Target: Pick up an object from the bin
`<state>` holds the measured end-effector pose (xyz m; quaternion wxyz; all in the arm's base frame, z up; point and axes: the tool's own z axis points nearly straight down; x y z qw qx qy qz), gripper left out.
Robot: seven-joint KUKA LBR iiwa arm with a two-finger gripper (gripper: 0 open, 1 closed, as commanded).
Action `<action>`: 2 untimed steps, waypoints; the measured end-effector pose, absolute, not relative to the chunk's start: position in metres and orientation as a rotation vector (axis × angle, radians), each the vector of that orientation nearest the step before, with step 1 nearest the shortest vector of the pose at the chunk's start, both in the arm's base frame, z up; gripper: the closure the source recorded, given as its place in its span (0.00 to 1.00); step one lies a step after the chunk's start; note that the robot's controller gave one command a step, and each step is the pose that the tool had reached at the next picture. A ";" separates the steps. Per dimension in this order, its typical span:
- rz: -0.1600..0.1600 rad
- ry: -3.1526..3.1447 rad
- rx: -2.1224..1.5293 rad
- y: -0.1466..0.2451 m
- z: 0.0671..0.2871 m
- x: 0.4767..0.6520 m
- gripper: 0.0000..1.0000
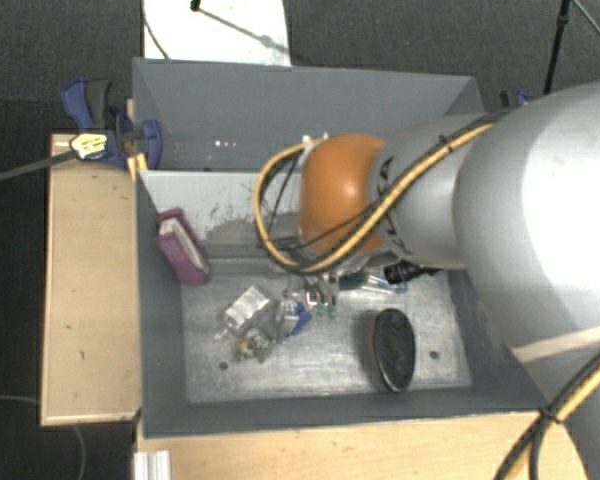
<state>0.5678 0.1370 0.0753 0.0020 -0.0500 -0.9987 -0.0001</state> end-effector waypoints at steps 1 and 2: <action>-0.006 -3.148 0.017 0.188 0.072 0.560 0.00; -0.004 -3.146 0.177 0.164 0.072 0.529 0.00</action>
Offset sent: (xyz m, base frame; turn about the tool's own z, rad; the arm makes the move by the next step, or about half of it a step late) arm -0.0087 0.0482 -0.0053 -0.1094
